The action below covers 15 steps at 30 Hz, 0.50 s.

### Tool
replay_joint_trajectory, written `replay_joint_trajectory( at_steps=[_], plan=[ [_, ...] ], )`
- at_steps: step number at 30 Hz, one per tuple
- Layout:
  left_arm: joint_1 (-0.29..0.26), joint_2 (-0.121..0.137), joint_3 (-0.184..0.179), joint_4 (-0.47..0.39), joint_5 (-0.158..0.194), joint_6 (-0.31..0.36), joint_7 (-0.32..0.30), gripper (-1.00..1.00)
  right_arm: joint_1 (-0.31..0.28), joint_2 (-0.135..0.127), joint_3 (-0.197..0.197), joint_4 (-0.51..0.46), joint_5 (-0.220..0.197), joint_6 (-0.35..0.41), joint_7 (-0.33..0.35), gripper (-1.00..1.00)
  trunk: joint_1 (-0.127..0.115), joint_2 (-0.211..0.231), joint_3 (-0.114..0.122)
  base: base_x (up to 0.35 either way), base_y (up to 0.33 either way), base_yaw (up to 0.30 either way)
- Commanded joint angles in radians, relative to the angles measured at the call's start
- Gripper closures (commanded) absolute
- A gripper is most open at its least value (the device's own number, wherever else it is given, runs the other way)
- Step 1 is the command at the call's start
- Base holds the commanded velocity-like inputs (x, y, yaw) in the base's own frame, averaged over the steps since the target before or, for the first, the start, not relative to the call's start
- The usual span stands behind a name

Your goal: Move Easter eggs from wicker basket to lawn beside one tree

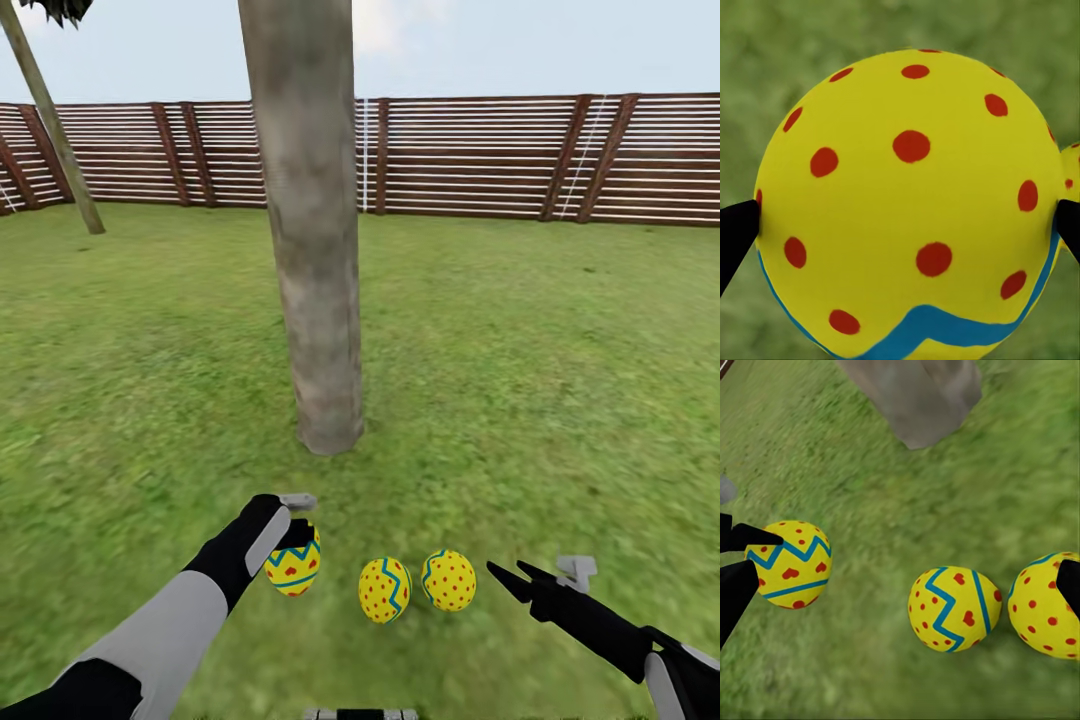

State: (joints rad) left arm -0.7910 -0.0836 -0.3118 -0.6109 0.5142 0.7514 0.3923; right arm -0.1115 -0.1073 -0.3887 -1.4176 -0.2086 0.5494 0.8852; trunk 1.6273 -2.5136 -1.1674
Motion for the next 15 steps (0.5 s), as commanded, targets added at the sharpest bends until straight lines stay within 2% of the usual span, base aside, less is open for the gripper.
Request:
replay_joint_trajectory(
  at_steps=[1, 15],
  plan=[
    [-0.001, 0.001, -0.004, -0.001, 0.010, 0.002, 0.009, 1.00, 0.000, 0.000, 0.000, 0.000, -0.006, 0.007, 0.001, -1.00, 0.000, -0.001, -0.005, 0.000, 0.000, 0.000],
    [-0.001, 0.001, -0.004, -0.002, 0.010, 0.002, 0.009, 1.00, 0.000, 0.001, 0.002, 0.001, -0.005, 0.007, 0.000, -1.00, 0.006, -0.004, -0.059, 0.000, 0.000, 0.000]
  ],
)
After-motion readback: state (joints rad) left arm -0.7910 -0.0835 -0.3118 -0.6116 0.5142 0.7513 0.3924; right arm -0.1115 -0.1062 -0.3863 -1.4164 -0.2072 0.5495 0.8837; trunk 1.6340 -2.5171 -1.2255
